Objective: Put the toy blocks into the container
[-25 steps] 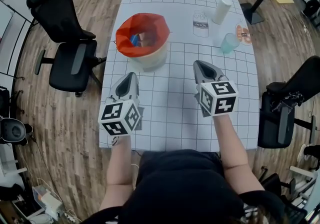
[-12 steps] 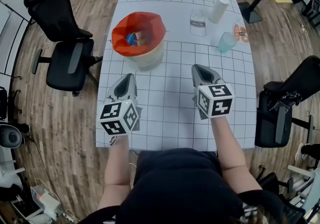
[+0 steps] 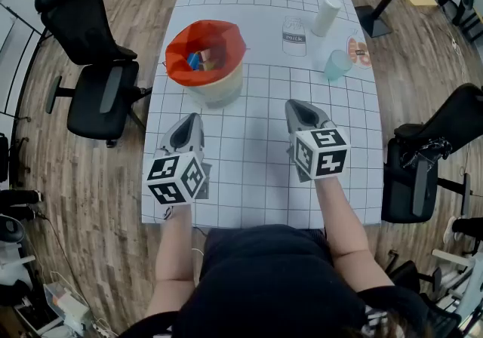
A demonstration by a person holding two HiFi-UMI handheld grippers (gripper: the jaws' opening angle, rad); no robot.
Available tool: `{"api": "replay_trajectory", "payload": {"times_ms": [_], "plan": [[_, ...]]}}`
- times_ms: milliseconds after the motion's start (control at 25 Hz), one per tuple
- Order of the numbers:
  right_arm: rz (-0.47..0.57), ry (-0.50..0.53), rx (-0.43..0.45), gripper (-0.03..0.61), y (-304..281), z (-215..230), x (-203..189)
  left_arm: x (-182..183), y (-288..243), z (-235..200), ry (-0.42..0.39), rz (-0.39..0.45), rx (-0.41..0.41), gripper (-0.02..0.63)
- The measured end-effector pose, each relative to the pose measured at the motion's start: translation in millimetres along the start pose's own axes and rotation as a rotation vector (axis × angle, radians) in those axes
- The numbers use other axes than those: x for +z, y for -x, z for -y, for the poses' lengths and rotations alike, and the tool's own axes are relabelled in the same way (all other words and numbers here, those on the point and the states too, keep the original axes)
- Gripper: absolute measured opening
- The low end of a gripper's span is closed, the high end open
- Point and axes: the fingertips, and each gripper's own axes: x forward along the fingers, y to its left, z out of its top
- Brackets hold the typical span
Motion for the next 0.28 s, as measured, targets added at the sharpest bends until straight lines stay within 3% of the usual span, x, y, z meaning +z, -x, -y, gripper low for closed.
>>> {"api": "replay_trajectory", "payload": {"times_ms": [280], "plan": [[-0.006, -0.014, 0.004, 0.015, 3.0, -0.5, -5.3, -5.3, 1.8, 5.5, -0.026, -0.028, -0.017, 0.025]]}}
